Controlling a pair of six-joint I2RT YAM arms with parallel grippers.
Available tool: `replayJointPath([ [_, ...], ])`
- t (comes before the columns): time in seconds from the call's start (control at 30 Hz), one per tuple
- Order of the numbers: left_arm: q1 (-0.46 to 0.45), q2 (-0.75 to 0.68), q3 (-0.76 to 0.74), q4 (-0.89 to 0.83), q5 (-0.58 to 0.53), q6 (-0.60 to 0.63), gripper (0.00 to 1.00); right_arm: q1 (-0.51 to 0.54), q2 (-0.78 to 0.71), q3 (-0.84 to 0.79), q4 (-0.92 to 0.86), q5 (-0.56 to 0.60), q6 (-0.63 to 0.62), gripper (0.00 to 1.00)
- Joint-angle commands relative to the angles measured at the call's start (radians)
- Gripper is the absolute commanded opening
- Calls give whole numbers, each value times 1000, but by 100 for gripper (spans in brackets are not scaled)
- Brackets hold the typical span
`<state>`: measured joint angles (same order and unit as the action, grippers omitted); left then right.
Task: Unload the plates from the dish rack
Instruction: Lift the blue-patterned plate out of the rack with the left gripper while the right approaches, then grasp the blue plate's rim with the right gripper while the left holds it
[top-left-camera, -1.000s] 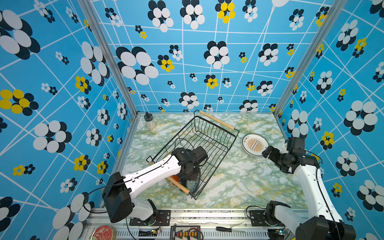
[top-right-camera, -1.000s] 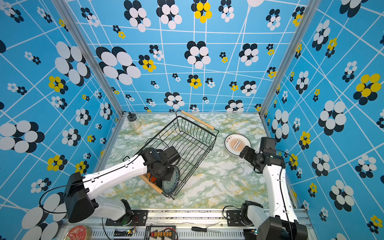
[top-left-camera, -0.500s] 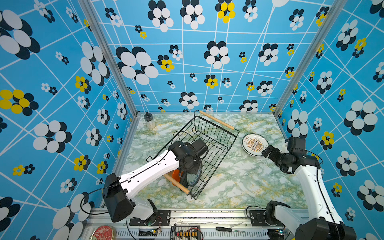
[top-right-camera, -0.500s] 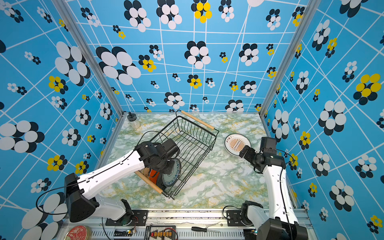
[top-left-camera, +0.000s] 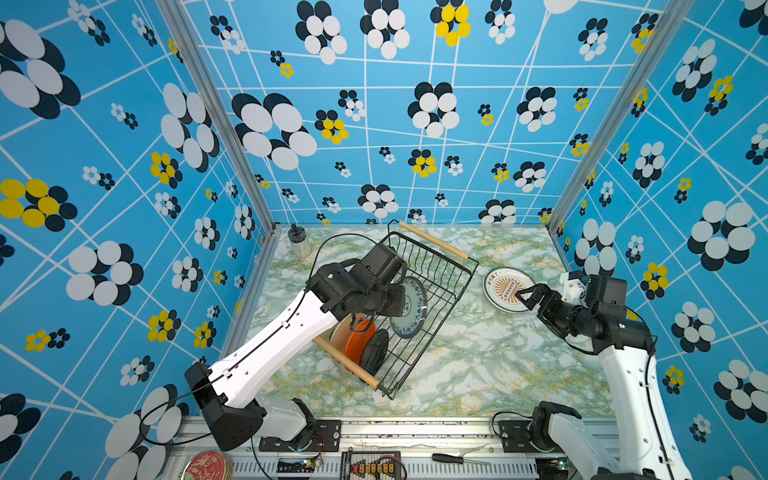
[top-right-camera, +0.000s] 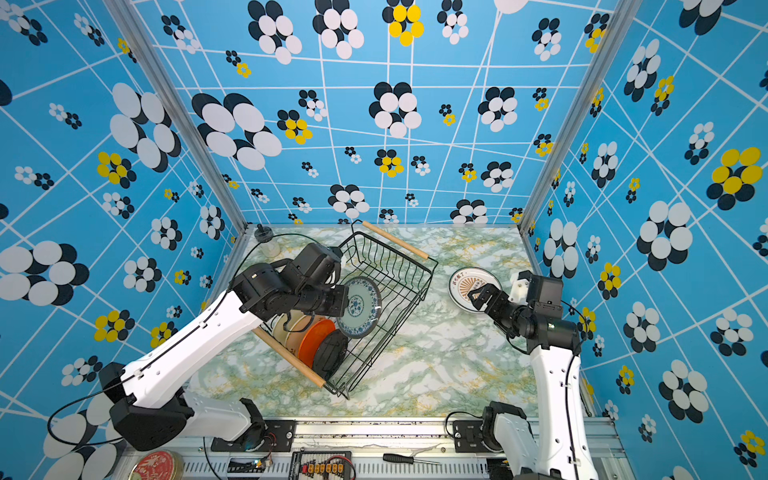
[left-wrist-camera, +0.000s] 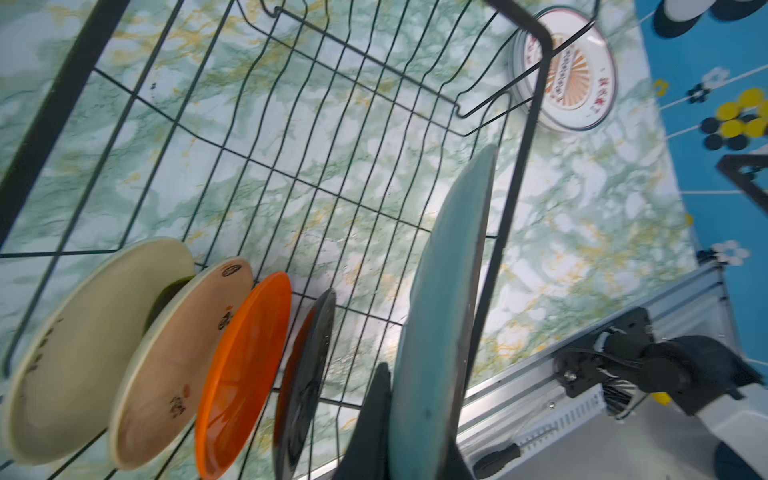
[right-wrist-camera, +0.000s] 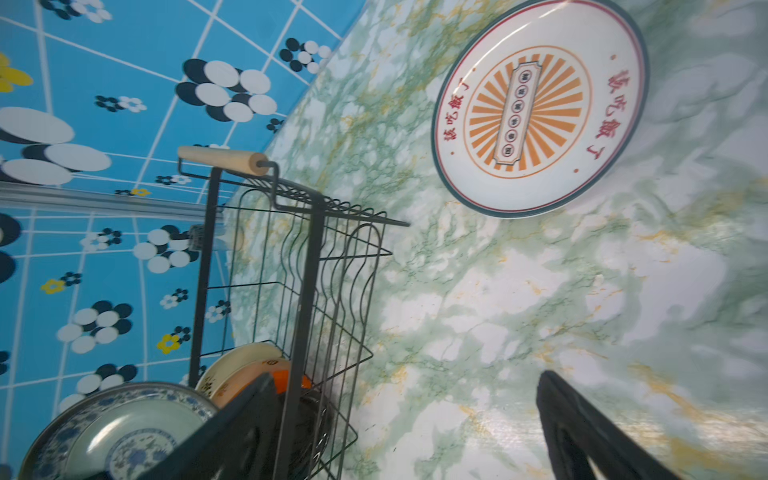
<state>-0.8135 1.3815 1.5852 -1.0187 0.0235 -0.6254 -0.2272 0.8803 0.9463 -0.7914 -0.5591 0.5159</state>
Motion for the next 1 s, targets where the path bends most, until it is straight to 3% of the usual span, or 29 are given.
replayJointPath([
  [0.0, -12, -21, -28, 269, 164, -138, 0, 6, -71, -39, 73, -218, 135, 99],
  [0.3, -61, 75, -120, 697, 306, -339, 0, 14, -171, -165, 304, -380, 369, 99],
  [0.43, -81, 143, -94, 755, 301, -376, 0, 19, -182, -183, 382, -408, 432, 97],
  [0.57, -95, 210, -59, 798, 314, -410, 0, 25, -179, -196, 471, -429, 497, 87],
  [0.97, -113, 327, -7, 923, 413, -500, 0, 48, -128, -191, 545, -429, 522, 52],
])
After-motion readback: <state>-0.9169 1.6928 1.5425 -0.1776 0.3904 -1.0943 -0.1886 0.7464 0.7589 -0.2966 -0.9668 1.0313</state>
